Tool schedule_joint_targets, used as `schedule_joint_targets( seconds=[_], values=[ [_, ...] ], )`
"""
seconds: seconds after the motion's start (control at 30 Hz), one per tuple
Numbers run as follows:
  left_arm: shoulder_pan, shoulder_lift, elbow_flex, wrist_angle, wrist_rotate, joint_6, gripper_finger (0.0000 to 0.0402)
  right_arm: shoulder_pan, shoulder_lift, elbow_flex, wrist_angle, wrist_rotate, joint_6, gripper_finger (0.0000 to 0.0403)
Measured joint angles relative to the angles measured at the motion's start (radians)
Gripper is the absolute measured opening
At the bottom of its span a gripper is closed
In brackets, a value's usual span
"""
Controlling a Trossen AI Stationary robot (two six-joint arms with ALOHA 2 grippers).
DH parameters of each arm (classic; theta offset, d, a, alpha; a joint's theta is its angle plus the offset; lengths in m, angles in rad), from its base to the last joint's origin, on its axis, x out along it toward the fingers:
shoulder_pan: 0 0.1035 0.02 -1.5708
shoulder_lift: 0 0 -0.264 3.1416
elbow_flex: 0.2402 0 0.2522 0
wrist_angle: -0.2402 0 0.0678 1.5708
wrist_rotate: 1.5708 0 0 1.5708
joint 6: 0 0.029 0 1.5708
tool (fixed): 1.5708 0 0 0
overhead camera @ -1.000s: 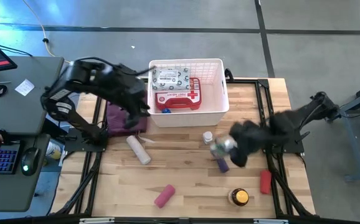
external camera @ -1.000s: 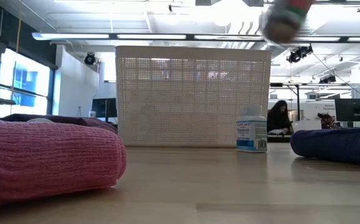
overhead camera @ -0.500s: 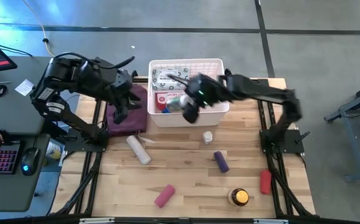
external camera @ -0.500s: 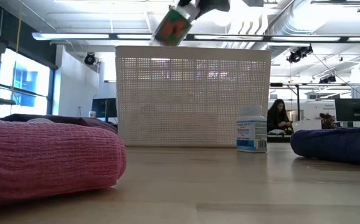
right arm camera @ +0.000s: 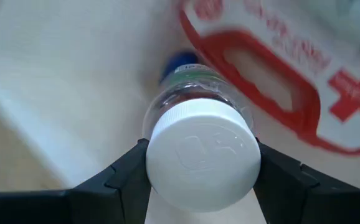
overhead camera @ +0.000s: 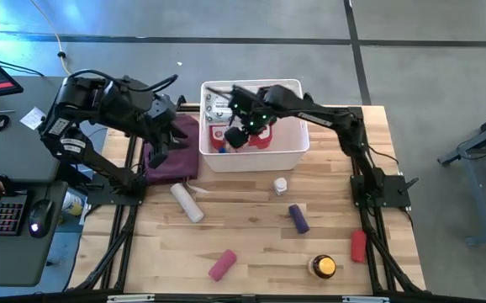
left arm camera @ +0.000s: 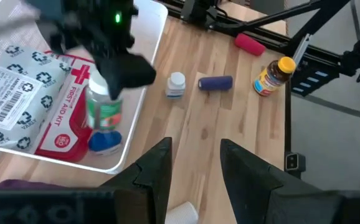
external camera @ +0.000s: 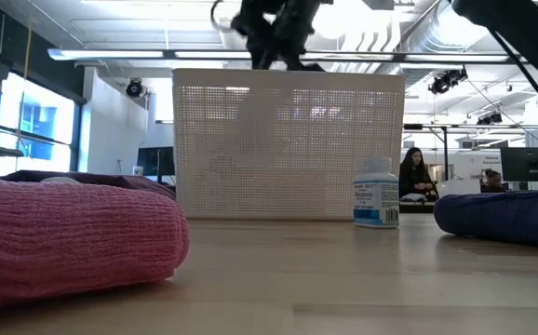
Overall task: Pick & place medical supplies in basket/bin
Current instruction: Put the green pill bottle into the white bin, then put the yellow pill bottle into the white bin
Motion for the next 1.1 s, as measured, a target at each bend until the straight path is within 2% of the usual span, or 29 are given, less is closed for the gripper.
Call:
schedule_joint_targets(
  seconds=[0.13, 0.37, 0.47, 0.6, 0.8, 1.1],
  values=[
    [0.000, -0.009, -0.001, 0.000, 0.000, 0.001, 0.0170, 0.006, 0.036, -0.032, -0.029, 0.005, 0.028, 0.0220],
    [0.000, -0.008, 0.000, 0.000, 0.000, 0.004, 0.0170, 0.006, 0.044, -0.138, 0.023, 0.008, 0.097, 0.0229],
    [0.000, -0.010, 0.000, 0.000, 0.003, 0.012, 0.0170, 0.006, 0.042, -0.184, 0.062, -0.020, 0.136, 0.0250],
    [0.000, -0.009, 0.000, 0.000, 0.026, 0.039, 0.0170, 0.005, 0.041, -0.240, 0.174, -0.081, 0.190, 0.0259],
    [0.000, -0.009, 0.000, 0.000, 0.028, 0.057, 0.0170, 0.008, 0.044, -0.254, 0.310, -0.083, 0.233, 0.0263],
    [0.000, -0.009, 0.000, 0.000, 0.052, 0.056, 0.0170, -0.013, -0.018, -0.254, 0.309, -0.100, 0.223, 0.0265]
  ],
)
